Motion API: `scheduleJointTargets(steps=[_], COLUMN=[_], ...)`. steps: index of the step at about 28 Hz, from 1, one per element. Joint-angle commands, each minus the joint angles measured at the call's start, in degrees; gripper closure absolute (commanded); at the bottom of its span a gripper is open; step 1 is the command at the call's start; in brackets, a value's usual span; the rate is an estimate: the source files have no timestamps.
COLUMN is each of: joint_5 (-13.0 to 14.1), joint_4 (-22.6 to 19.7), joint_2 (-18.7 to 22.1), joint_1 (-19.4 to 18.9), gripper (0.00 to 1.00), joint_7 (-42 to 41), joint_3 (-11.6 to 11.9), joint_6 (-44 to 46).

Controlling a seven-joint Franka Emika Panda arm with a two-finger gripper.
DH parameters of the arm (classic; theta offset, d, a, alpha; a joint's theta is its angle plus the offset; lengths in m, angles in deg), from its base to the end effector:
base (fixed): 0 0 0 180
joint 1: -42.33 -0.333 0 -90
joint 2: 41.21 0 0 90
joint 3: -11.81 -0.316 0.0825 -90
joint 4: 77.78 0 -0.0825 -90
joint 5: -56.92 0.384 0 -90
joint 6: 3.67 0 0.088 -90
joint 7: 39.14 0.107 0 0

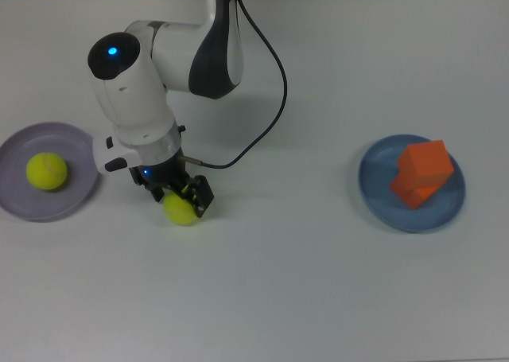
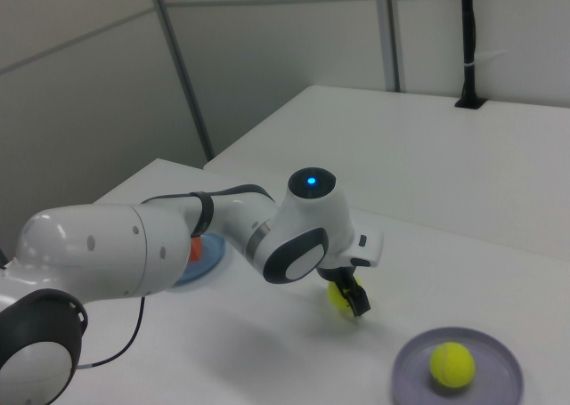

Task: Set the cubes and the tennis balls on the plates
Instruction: 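Move the gripper to the other tennis ball and grasp it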

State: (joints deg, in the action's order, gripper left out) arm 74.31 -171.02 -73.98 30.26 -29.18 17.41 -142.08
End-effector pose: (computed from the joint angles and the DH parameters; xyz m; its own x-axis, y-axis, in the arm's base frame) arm 0.7028 0.0911 0.3111 0.9522 -0.2572 0.1646 -0.2181 -0.9501 -0.2232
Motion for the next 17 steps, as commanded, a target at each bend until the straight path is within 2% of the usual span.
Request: scheduleJointTargets(steps=[1, 2, 3, 5, 6, 7, 11, 17], joint_5=[-1.6, -1.6, -1.5, -1.4, -1.3, -1.3, -1.2, -1.2], joint_4=[0.2, 0.2, 0.2, 0.2, 0.2, 0.2, 0.1, 0.1], joint_2=[-0.7, -0.7, -0.6, -0.5, -0.4, -0.2, 1.7, 5.3], joint_1=[-0.7, -0.7, -0.7, -0.6, -0.5, -0.3, 0.0, 3.8], gripper=[0.28, 0.37, 0.58, 0.82, 0.93, 1.00, 1.00, 1.00], joint_7=[2.3, 2.3, 2.2, 2.2, 2.3, 2.3, 2.1, 2.2], joint_3=[0.0, 0.0, 0.0, 0.0, 0.0, 0.0, 0.6, 1.5], joint_6=[-3.4, -3.4, -3.4, -3.4, -3.4, -3.3, -2.9, 1.4])
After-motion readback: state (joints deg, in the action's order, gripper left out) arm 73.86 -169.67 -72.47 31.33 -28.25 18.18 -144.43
